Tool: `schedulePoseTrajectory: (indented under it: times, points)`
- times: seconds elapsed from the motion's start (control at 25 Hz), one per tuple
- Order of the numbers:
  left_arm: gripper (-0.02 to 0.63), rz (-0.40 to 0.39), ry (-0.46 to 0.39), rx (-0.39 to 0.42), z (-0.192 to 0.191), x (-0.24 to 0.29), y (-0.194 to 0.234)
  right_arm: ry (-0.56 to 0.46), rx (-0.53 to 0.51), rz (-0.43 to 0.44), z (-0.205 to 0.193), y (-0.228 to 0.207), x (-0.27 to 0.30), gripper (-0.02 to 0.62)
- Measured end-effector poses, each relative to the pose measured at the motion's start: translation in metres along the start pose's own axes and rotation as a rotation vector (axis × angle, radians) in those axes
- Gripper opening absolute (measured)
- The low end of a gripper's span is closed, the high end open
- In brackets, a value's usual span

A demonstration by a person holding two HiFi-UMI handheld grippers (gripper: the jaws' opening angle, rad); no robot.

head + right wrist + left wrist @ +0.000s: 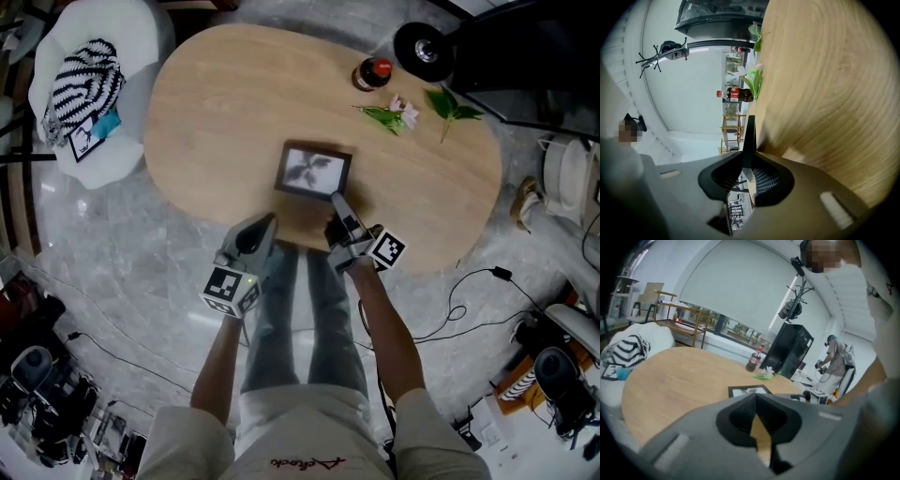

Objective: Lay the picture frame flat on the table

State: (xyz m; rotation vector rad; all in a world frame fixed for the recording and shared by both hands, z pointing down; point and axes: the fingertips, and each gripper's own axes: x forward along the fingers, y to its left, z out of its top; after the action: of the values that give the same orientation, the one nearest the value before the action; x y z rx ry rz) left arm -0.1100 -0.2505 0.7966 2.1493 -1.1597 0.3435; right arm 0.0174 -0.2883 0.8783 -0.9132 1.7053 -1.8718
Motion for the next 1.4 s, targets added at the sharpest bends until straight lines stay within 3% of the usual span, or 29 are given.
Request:
schedulePoseTrajectory:
  times: [0.24,0.56,0.72,0.96,1.2,1.4]
  points:
    - [0.0,-0.015,0.001,-0.008,-0.001,0.003,-0.005,-0.028,0.044,-0.017,0.0,-0.008,0.007,0.076]
    - [0.0,-0.023,0.005,-0.014,-0.002,0.004,-0.008,-0.019,0.012,-0.136,-0.004,-0.026,0.007,0.085]
    - [0.0,-0.024,0.001,-0.014,-0.003,0.005,-0.008,0.002,-0.019,-0.213,-0.006,-0.036,0.004,0.117]
    - [0.0,-0.028,0.004,-0.019,-0.002,0.003,-0.009,0.049,-0.035,-0.257,-0.017,-0.037,0.005,0.2]
    - [0.0,-0.029,-0.003,-0.018,0.005,0.003,-0.007,0.141,-0.188,-0.317,-0.025,-0.032,0.009,0.249]
    - [0.0,-0.032,-0.008,-0.016,0.008,0.002,-0.006,0.232,-0.38,-0.383,-0.035,-0.03,0.013,0.262]
